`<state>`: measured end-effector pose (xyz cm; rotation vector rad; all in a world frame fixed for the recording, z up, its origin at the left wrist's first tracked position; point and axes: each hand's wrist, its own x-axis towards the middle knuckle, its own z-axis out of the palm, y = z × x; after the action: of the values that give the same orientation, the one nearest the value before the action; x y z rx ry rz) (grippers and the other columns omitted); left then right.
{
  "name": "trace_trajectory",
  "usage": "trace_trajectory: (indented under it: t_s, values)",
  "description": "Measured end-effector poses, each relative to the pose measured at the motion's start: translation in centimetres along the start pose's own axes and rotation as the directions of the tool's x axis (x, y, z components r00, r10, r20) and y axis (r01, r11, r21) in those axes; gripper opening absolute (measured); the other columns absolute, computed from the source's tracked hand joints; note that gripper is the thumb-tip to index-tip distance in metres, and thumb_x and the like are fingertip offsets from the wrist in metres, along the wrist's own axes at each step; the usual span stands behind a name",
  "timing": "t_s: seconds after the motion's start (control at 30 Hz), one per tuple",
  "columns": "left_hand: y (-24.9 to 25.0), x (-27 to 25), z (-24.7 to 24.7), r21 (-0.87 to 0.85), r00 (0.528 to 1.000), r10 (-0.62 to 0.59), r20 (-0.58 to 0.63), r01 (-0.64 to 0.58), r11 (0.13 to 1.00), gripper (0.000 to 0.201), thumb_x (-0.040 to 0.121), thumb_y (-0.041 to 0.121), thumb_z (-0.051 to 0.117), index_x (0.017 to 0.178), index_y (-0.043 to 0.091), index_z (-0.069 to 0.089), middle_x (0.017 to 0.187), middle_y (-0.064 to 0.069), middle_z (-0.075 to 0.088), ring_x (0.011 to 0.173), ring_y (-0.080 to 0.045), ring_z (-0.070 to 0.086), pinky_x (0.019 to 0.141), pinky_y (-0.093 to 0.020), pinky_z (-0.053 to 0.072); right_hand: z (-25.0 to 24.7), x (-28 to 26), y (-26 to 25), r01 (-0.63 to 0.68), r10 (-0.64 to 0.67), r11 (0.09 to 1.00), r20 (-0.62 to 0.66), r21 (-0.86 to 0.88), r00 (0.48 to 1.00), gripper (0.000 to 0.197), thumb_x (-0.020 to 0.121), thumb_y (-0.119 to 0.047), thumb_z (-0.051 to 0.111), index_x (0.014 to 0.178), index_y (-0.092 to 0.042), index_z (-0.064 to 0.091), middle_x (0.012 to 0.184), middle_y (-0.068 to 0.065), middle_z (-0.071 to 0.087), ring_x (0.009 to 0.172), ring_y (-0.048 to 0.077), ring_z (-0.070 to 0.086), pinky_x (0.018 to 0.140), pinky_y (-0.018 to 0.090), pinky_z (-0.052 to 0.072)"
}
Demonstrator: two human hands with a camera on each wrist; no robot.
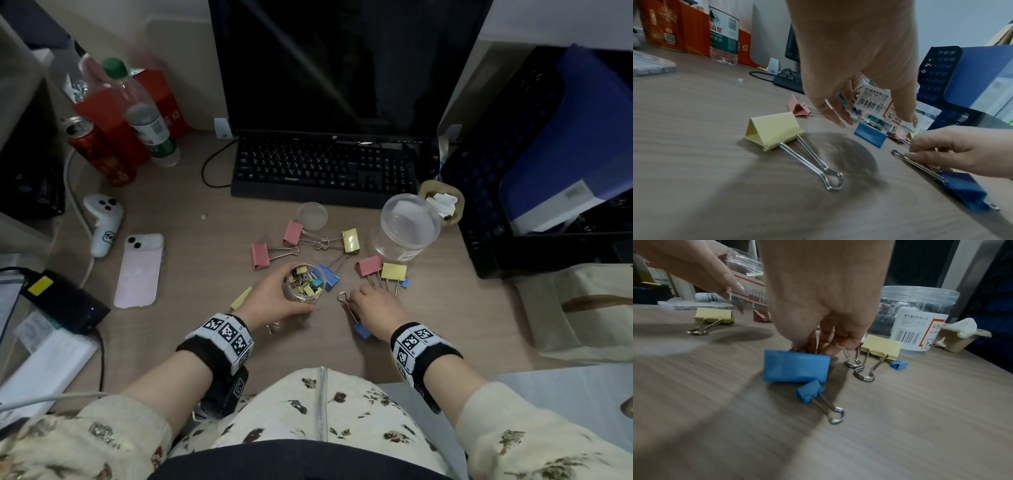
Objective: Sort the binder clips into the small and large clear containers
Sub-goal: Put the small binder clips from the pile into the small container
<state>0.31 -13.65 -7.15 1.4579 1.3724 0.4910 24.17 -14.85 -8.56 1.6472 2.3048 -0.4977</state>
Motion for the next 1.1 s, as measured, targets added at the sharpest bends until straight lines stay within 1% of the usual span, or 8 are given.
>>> trace_trajectory:
  t_s: [0.2, 0.3, 0.47, 0.57, 0.7, 0.83, 0.97, 1.1]
  values:
    - [-0.8, 0.1, -0.1, 0.013, 1.0, -0.006, -0.014, 0.006, 1.0, 0.09, 0.054, 0.04, 0.094, 0.132, 0.032, 0.049, 0.124, 0.016, 0.058, 0.11, 0.005, 0.055, 0.098, -0.021, 0.045, -1.5, -0.4, -0.4, -0.08, 0.071, 0.996, -0.188, -0.043, 0.98, 0.034, 0.103, -0.036, 0.034, 0.104, -0.012, 0.059, 0.103, 0.007, 0.062, 0.093, 0.029, 0.06, 0.069, 0.035, 0.038]
    - [-0.6, 0.0, -0.1, 0.004, 1.0, 0.008, -0.008, -0.008, 1.0, 0.085, 0.055, 0.036, 0.094, 0.128, 0.035, 0.05, 0.121, 0.018, 0.059, 0.11, 0.005, 0.056, 0.098, -0.02, 0.045, -3.1, -0.3, -0.7, -0.107, 0.145, 0.984, -0.3, 0.14, 0.943, 0.035, 0.102, -0.04, 0.032, 0.093, -0.015, 0.055, 0.087, 0.007, 0.063, 0.076, 0.03, 0.063, 0.06, 0.033, 0.042]
    - [0.2, 0.2, 0.6, -0.026, 0.999, 0.032, 0.022, -0.031, 0.999, 0.083, 0.057, 0.029, 0.094, 0.129, 0.028, 0.051, 0.118, 0.019, 0.059, 0.107, 0.007, 0.056, 0.092, -0.014, 0.044, -6.4, -0.1, -2.5, 0.108, 0.042, 0.89, -0.314, 0.444, 0.949, 0.034, 0.102, -0.042, 0.033, 0.081, -0.019, 0.048, 0.074, -0.011, 0.047, 0.07, 0.012, 0.048, 0.07, 0.027, 0.039]
    - [0.6, 0.5, 1.2, -0.063, 0.998, 0.038, 0.053, -0.035, 0.997, 0.081, 0.058, 0.026, 0.094, 0.127, 0.029, 0.051, 0.117, 0.015, 0.062, 0.104, 0.007, 0.058, 0.087, -0.011, 0.044, -6.8, 0.0, -3.6, 0.189, -0.074, 0.908, -0.301, 0.374, 0.951, 0.034, 0.101, -0.041, 0.036, 0.087, -0.016, 0.054, 0.085, -0.006, 0.051, 0.077, 0.013, 0.05, 0.071, 0.03, 0.037]
    - [0.9, 1.0, 1.7, -0.102, 0.997, 0.043, 0.059, -0.037, 0.994, 0.079, 0.058, 0.02, 0.094, 0.123, 0.03, 0.05, 0.112, 0.017, 0.062, 0.098, 0.014, 0.058, 0.085, -0.008, 0.044, -5.7, -0.2, -2.7, 0.168, 0.002, 0.923, -0.442, 0.345, 0.897, 0.043, 0.098, -0.044, 0.032, 0.109, -0.015, 0.062, 0.108, -0.001, 0.058, 0.099, 0.017, 0.052, 0.087, 0.033, 0.036]
    - [1.1, 1.6, 2.3, -0.122, 0.999, 0.024, 0.049, -0.018, 0.992, 0.076, 0.059, 0.02, 0.093, 0.122, 0.027, 0.05, 0.111, 0.016, 0.062, 0.097, 0.011, 0.06, 0.082, -0.007, 0.044, -4.8, -1.0, -2.1, 0.229, -0.146, 0.942, -0.314, 0.246, 0.938, 0.05, 0.1, -0.046, 0.03, 0.145, -0.026, 0.039, 0.151, -0.009, 0.037, 0.14, 0.011, 0.028, 0.108, 0.031, 0.019]
    - [1.3, 2.1, 2.3, -0.107, 0.999, 0.009, 0.049, -0.004, 0.994, 0.075, 0.061, 0.018, 0.092, 0.12, 0.029, 0.047, 0.108, 0.022, 0.058, 0.096, 0.011, 0.056, 0.085, -0.008, 0.045, -4.1, -1.5, -2.1, 0.22, -0.156, 0.943, -0.249, 0.252, 0.956, 0.046, 0.102, -0.044, 0.032, 0.147, -0.037, 0.033, 0.159, -0.017, 0.01, 0.146, 0.004, 0.005, 0.109, 0.033, 0.011]
    - [1.5, 2.4, 2.5, -0.076, 0.998, -0.001, 0.069, 0.006, 0.997, 0.081, 0.06, 0.025, 0.093, 0.128, 0.025, 0.05, 0.113, 0.015, 0.061, 0.101, 0.005, 0.059, 0.091, -0.012, 0.046, -4.4, -1.7, -1.3, 0.221, -0.124, 0.902, -0.268, 0.371, 0.956, 0.043, 0.099, -0.047, 0.031, 0.136, -0.035, 0.05, 0.156, -0.015, 0.023, 0.142, 0.009, 0.019, 0.109, 0.035, 0.013]
